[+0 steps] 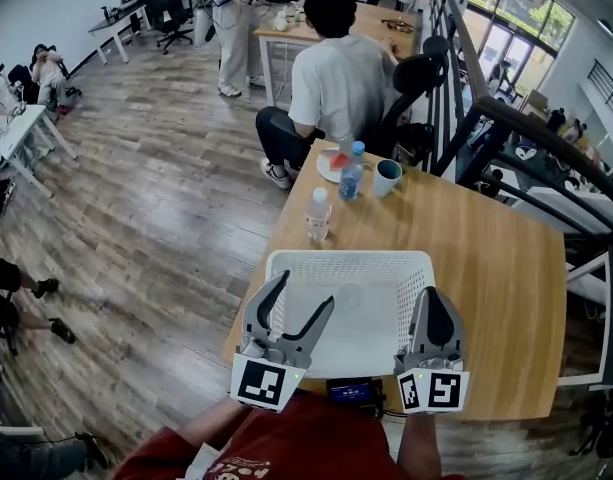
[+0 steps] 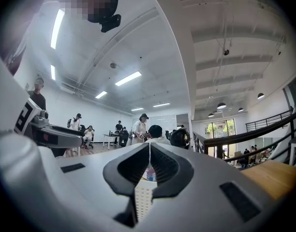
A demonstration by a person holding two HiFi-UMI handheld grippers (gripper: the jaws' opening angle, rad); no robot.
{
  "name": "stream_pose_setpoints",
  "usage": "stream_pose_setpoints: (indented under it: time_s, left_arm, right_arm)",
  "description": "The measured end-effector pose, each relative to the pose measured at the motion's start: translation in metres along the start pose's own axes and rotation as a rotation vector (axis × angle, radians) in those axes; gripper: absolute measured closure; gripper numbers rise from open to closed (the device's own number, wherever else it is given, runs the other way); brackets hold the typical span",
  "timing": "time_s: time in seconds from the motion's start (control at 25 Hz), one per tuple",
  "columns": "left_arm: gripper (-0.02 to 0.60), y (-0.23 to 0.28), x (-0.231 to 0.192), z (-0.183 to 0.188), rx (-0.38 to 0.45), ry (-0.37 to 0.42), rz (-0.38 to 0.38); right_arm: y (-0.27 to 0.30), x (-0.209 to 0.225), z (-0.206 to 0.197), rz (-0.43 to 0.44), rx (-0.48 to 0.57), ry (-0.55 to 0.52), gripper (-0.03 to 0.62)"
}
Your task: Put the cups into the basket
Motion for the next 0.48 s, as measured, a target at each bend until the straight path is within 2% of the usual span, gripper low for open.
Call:
stream_pose_setpoints:
  time_s: [0.08,0.2,0.48]
  left_arm:
    - [0.279,-0.0014,-0.0017,-0.0008,0.0,-0.006,0.005]
    - [0.339,-0.0049,-0.0052,-0.0026,0.0,-0.018,0.022]
    - [0.41,-0.0072,-0.0065,-0.01,-0.015,-0.031,0.026]
  right_arm:
    - [0.0004,-0.0017,0.0007,0.003,0.0,-0.001,0.582]
    - [-0.0002,-0.002,0.0014,0.004,0.002,-0.005,0.582]
    - [0.0,-0.0052,0.0024,0.012,0.0,-0.011,0.582]
Point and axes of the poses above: the fingertips, and each gripper's own axes: y forward along the fingers, x to its right, z out of its top, the point moved 5 cm from there along -y, backward along the fingers, and after that the axes turned 1 degree about y, right-handed, at the moved point
